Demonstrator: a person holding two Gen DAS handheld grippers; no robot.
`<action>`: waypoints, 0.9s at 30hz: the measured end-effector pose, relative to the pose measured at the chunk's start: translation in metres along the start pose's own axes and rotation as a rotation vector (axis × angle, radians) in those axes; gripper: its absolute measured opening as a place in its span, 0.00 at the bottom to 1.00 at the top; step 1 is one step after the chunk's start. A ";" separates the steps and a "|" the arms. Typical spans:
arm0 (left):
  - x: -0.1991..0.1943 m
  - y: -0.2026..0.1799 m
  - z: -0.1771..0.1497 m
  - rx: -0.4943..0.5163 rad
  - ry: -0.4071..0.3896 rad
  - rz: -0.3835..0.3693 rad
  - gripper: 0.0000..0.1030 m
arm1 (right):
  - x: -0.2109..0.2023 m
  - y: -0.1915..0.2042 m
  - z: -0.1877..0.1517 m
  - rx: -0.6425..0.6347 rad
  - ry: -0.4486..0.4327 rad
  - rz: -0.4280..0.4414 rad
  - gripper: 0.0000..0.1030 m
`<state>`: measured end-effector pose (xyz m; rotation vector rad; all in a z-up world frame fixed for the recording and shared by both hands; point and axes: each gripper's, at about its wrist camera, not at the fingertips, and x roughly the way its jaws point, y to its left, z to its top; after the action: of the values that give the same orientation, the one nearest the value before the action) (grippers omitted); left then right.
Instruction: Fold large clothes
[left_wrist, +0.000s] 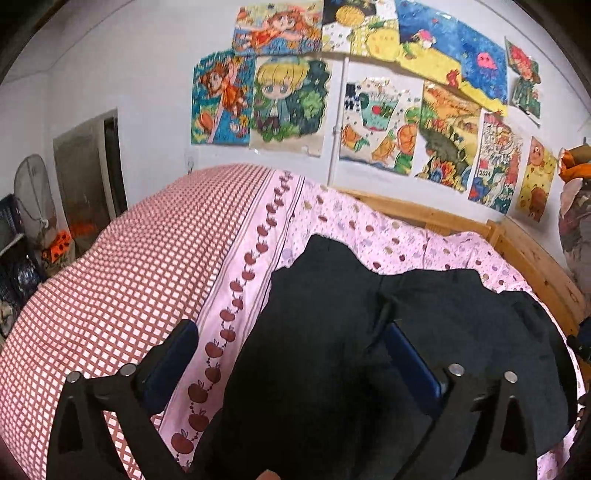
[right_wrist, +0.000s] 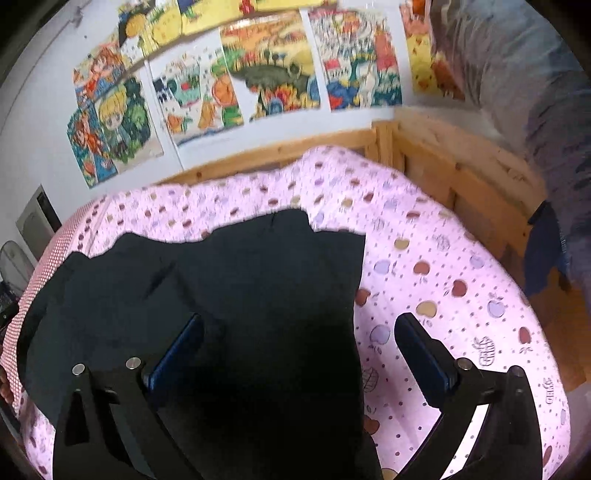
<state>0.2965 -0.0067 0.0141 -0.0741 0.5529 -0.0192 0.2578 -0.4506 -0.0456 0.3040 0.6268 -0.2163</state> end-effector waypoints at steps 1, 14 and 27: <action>-0.004 -0.003 -0.001 0.014 -0.016 0.003 1.00 | -0.005 0.000 0.001 -0.001 -0.020 -0.002 0.98; -0.052 -0.043 -0.015 0.183 -0.117 -0.007 1.00 | -0.060 0.024 -0.004 -0.064 -0.189 -0.011 0.98; -0.100 -0.068 -0.026 0.243 -0.215 -0.053 1.00 | -0.113 0.058 -0.017 -0.159 -0.260 0.045 0.98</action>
<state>0.1979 -0.0726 0.0491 0.1446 0.3303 -0.1284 0.1765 -0.3783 0.0216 0.1332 0.3766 -0.1581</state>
